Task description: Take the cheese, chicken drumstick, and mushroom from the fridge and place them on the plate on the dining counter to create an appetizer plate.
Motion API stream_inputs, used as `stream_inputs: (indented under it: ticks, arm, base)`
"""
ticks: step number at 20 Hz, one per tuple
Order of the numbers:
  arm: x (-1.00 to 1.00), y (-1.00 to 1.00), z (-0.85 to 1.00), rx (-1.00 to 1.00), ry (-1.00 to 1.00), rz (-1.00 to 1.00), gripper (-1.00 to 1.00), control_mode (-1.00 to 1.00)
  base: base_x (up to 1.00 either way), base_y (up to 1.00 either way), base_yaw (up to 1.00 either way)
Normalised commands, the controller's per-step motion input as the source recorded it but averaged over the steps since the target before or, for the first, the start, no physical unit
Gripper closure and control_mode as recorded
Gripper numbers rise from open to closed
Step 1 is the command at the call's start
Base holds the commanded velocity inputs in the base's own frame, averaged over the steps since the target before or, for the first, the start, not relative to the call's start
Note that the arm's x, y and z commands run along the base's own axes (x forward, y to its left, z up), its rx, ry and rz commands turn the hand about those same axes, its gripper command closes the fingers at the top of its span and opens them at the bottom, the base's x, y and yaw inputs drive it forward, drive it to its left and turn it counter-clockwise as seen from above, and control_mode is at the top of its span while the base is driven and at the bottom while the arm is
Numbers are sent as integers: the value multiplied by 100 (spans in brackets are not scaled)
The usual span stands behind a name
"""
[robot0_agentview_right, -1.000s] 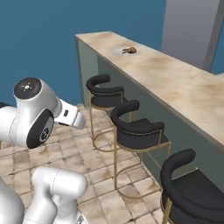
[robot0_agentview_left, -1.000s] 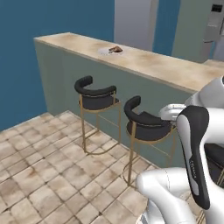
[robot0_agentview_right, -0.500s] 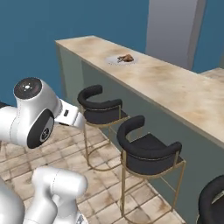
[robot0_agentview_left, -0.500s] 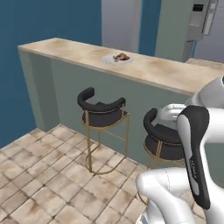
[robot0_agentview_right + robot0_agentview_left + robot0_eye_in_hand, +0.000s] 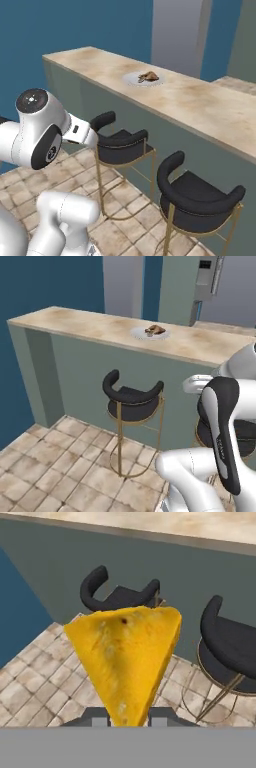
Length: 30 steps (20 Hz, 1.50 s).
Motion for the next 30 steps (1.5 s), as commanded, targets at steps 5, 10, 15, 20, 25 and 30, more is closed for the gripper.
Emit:
stream_inputs:
  ticks: [5,10,15,20,25,30]
  arm:
    - [0,0,0,0,0,0,100,100]
    - [0,0,0,0,0,0,100,100]
    - [0,0,0,0,0,0,100,100]
    - [0,0,0,0,0,0,100,100]
    - [0,0,0,0,0,0,100,100]
    - [0,0,0,0,0,0,100,100]
  base:
    - [49,55,-35]
    - [47,29,-37]
    - [61,26,-39]
    - [79,56,-38]
    - [87,77,-36]
    - [81,60,-37]
